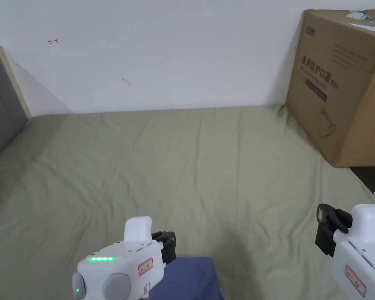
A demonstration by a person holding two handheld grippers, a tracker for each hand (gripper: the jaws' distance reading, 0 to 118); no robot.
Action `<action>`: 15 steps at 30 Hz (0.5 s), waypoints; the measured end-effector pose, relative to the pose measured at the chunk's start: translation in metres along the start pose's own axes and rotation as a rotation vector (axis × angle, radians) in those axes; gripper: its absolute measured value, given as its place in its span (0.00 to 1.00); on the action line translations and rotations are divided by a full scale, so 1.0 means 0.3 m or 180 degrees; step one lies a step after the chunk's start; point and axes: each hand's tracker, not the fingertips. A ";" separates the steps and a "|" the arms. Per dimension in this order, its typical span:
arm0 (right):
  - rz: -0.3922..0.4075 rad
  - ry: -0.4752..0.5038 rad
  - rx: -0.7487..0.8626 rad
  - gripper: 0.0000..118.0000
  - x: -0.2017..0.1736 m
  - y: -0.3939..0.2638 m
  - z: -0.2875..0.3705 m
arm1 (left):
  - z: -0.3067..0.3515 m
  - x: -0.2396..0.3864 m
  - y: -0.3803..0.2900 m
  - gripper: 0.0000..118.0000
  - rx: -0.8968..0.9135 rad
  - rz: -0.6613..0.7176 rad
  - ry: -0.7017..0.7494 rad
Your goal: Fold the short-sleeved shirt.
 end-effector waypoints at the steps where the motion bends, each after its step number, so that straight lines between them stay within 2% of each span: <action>1: -0.0001 0.0010 -0.0004 0.00 0.000 0.000 -0.001 | -0.017 -0.003 -0.023 0.01 -0.0076 -0.0025 -0.0013; 6: 0.0017 0.0019 -0.0029 0.00 0.003 -0.003 -0.006 | -0.137 0.045 -0.149 0.01 -0.0466 -0.0356 0.0129; 11: 0.0001 -0.0017 -0.0053 0.00 0.031 -0.008 -0.011 | -0.269 0.103 -0.243 0.01 -0.0831 -0.0410 0.0074; 15: -0.0019 -0.0058 -0.0059 0.00 0.060 -0.017 -0.009 | -0.370 0.115 -0.297 0.01 -0.1014 -0.0427 0.0264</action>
